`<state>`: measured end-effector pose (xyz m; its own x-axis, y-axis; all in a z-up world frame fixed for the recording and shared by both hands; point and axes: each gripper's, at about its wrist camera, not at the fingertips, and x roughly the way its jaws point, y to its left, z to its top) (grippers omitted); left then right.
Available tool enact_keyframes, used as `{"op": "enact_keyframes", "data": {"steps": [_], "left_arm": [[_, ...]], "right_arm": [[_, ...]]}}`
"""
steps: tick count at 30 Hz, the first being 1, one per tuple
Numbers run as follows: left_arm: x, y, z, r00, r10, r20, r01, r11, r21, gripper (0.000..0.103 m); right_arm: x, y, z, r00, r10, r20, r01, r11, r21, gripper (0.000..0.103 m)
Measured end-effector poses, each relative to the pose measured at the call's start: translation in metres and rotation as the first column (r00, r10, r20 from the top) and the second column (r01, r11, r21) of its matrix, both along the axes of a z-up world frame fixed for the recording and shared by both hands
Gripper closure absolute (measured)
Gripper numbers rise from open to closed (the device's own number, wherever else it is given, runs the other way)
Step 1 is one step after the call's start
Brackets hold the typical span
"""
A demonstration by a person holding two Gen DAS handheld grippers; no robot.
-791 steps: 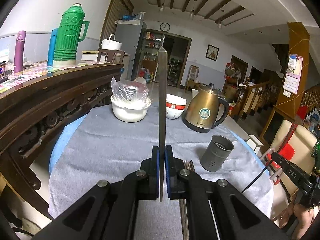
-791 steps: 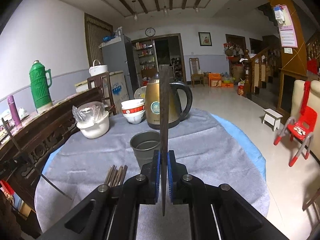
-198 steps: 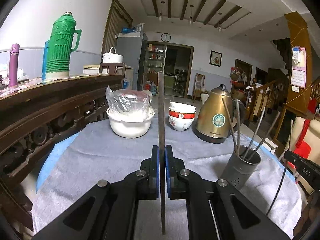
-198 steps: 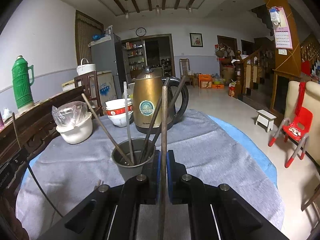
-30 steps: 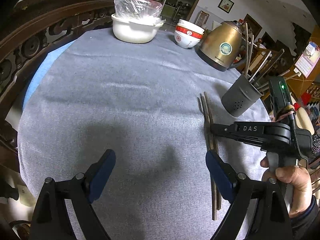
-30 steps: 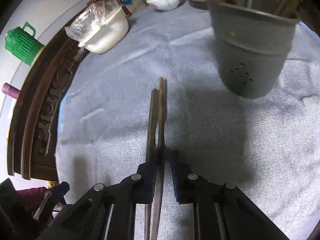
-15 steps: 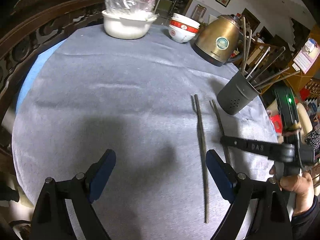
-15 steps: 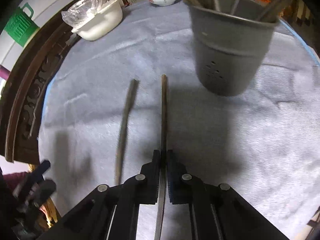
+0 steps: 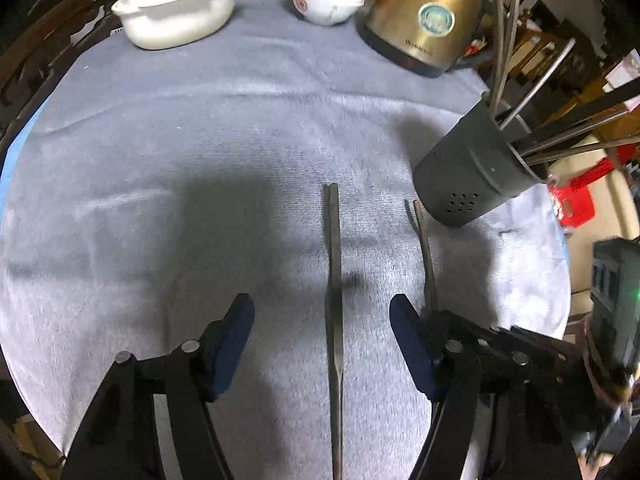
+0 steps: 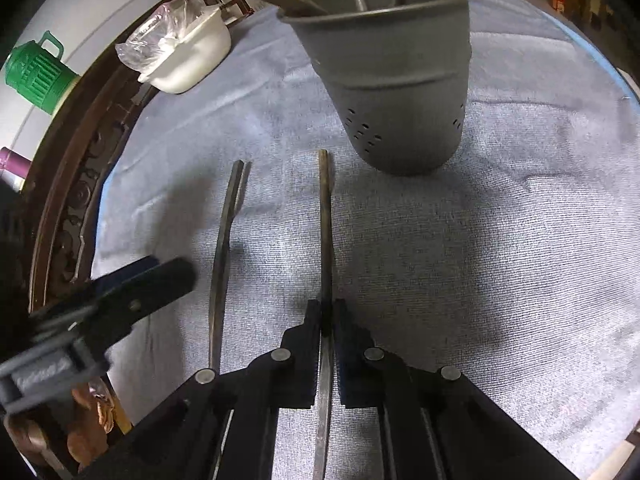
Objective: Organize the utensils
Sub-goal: 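Grasp a chopstick with the right tool while the left tool grasps another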
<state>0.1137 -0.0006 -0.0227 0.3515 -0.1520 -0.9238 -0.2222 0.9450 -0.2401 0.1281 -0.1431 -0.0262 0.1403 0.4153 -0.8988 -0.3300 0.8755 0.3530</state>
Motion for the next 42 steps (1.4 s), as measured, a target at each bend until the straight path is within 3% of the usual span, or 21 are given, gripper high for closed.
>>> {"op": "enact_keyframes", "data": {"steps": [1, 4, 6, 13, 20, 27, 28, 34, 42], "left_arm": [[0.005, -0.002, -0.003, 1.0, -0.003, -0.017, 0.003, 1.0, 0.016, 0.039], [0.013, -0.005, -0.015, 0.996, -0.025, -0.086, 0.027, 0.999, 0.026, 0.085], [0.013, -0.007, -0.018, 0.994, -0.05, -0.098, 0.051, 0.999, 0.005, 0.097], [-0.009, 0.011, -0.018, 0.99, -0.062, -0.124, 0.072, 0.994, 0.078, 0.097], [-0.011, 0.029, -0.015, 0.99, -0.027, -0.141, 0.034, 0.998, 0.044, 0.093], [0.006, 0.025, -0.025, 0.984, -0.054, -0.172, 0.064, 0.996, 0.056, 0.092], [0.007, 0.027, -0.026, 0.984, -0.056, -0.168, 0.064, 0.997, 0.044, 0.097], [0.003, 0.053, -0.027, 0.986, -0.066, -0.156, 0.06, 0.997, -0.043, 0.097], [-0.023, 0.085, -0.007, 0.998, 0.052, -0.041, -0.056, 0.994, -0.098, 0.097]], "right_arm": [[0.0, -0.002, 0.0, 1.0, -0.001, -0.002, 0.001, 1.0, 0.008, 0.094], [0.0, -0.008, 0.0, 1.0, 0.0, -0.007, 0.0, 1.0, 0.027, 0.094], [-0.002, -0.008, 0.0, 1.0, 0.005, -0.002, -0.005, 1.0, 0.025, 0.094], [-0.002, -0.015, 0.0, 1.0, 0.018, -0.005, -0.018, 1.0, 0.0, 0.095], [0.01, 0.004, 0.008, 1.0, 0.011, -0.008, -0.011, 0.999, -0.038, 0.093], [0.024, 0.024, 0.004, 1.0, 0.008, 0.008, -0.007, 0.993, -0.118, 0.093], [0.025, 0.026, 0.005, 1.0, 0.006, 0.011, -0.004, 0.992, -0.123, 0.093], [0.021, 0.025, 0.008, 0.999, 0.012, 0.03, -0.008, 0.992, -0.13, 0.097], [-0.005, -0.015, 0.021, 0.997, -0.044, 0.063, 0.045, 0.999, -0.022, 0.097]]}}
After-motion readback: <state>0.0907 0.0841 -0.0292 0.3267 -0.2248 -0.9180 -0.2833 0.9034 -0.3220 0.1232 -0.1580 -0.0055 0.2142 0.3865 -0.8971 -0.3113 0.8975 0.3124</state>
